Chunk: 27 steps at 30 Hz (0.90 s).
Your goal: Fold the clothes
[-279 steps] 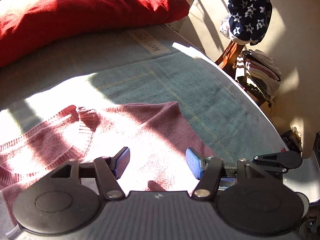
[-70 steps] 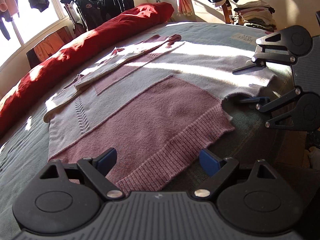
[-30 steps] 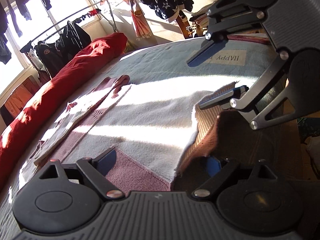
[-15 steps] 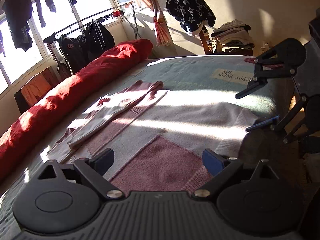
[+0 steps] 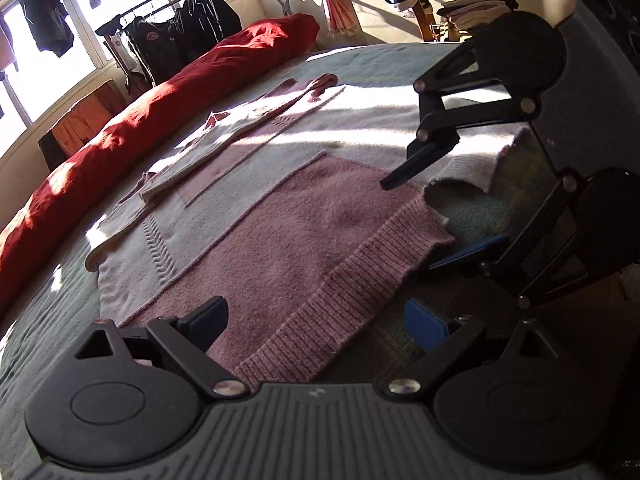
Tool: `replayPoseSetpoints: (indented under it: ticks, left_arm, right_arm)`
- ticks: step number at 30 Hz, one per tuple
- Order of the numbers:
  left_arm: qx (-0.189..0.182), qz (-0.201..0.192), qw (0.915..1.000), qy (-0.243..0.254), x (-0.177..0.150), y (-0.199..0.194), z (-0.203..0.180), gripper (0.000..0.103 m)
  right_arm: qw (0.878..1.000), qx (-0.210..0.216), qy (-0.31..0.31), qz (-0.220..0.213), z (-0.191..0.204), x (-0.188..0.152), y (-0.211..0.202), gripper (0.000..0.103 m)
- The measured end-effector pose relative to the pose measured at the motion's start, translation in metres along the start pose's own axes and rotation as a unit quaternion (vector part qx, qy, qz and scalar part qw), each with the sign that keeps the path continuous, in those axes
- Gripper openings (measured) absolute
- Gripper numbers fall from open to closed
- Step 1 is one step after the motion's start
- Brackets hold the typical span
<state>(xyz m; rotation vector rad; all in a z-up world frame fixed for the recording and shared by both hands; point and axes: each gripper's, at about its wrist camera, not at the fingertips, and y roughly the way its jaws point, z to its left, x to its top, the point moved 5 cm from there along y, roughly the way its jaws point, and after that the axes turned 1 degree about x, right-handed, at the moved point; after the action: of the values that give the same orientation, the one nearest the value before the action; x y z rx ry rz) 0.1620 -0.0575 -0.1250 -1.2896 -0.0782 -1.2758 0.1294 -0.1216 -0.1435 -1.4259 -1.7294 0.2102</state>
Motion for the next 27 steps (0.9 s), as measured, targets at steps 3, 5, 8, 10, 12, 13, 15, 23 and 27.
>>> replayPoseSetpoints:
  ticks: [3, 5, 8, 10, 12, 13, 15, 23, 27]
  left_arm:
    - [0.009, -0.001, 0.9998, 0.019, 0.003, 0.009, -0.001, 0.095]
    - [0.019, -0.004, 0.9992, 0.034, 0.007, 0.012, 0.000, 0.095]
    - [0.039, -0.009, 0.9980, 0.048, 0.013, 0.017, 0.007, 0.095]
    - [0.045, -0.010, 0.9978, 0.047, 0.017, 0.019, 0.014, 0.095]
    - [0.045, -0.015, 0.9981, 0.040, 0.022, 0.018, 0.022, 0.095]
    - [0.045, -0.016, 0.9981, 0.039, 0.023, 0.018, 0.024, 0.095]
    - [0.044, -0.017, 0.9980, 0.043, 0.025, 0.018, 0.026, 0.095]
    - [0.035, -0.014, 0.9986, 0.038, 0.018, 0.019, 0.022, 0.095]
    - [0.048, -0.005, 0.9976, 0.050, 0.001, 0.017, 0.021, 0.095]
  right_arm:
    - [1.000, -0.016, 0.004, 0.000, -0.010, 0.002, 0.000, 0.059]
    - [1.000, -0.029, 0.011, -0.003, -0.020, 0.003, -0.004, 0.059]
    - [0.999, -0.041, 0.030, -0.002, -0.036, 0.003, -0.008, 0.059]
    - [0.998, -0.051, 0.036, -0.001, -0.043, 0.001, -0.010, 0.059]
    - [0.998, -0.049, 0.036, -0.001, -0.043, 0.001, -0.013, 0.059]
    - [0.998, -0.044, 0.034, -0.004, -0.042, 0.001, -0.014, 0.059]
    - [0.999, -0.034, 0.023, -0.009, -0.034, 0.002, -0.014, 0.061]
    - [0.995, -0.078, -0.054, 0.010, -0.012, 0.013, 0.027, 0.061]
    - [0.993, -0.103, -0.062, 0.012, -0.014, 0.016, 0.036, 0.061]
